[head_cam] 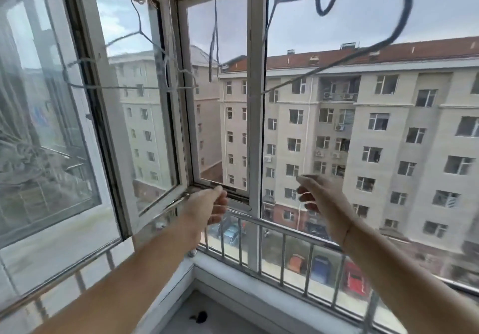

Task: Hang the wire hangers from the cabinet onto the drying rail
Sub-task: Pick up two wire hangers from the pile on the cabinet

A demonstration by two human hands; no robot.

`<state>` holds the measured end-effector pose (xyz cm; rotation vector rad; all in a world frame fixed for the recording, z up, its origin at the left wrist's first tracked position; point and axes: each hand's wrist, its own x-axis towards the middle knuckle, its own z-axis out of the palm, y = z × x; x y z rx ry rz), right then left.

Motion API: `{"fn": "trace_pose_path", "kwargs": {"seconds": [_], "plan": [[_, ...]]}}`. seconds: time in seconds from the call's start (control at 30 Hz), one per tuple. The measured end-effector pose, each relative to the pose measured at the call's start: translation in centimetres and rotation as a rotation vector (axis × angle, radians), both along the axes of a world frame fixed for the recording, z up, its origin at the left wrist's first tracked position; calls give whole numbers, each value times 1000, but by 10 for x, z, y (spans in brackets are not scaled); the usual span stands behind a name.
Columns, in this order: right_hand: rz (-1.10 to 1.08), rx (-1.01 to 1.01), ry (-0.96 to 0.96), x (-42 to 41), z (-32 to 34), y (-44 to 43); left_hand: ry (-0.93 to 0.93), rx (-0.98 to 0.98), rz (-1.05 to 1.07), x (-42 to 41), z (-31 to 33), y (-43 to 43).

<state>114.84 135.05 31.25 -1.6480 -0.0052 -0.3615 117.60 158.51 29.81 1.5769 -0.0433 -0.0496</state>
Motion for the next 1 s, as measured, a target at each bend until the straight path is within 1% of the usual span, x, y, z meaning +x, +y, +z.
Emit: {"fn": "trace_pose_path", "kwargs": {"seconds": [0.13, 0.3, 0.37, 0.47, 0.6, 0.73, 0.8, 1.0], "plan": [[-26, 4, 134, -28, -58, -23, 134, 70, -128, -10, -57, -32], [-197, 73, 212, -77, -112, -67, 230, 172, -307, -26, -107, -90], [-275, 89, 240, -102, -128, -88, 238, 217, -375, -35, -120, -118], [-359, 107, 289, -144, -146, -123, 240, 233, -494, -56, -134, -160], [-483, 145, 320, -205, -165, -169, 213, 281, -557, -91, -144, -213], [-646, 211, 336, -287, -180, -225, 158, 363, -670, -142, -151, -285], [-714, 227, 341, -331, -185, -253, 151, 371, -722, -172, -156, -322], [-899, 215, 363, -462, -194, -327, 134, 408, -879, -271, -169, -429]]}}
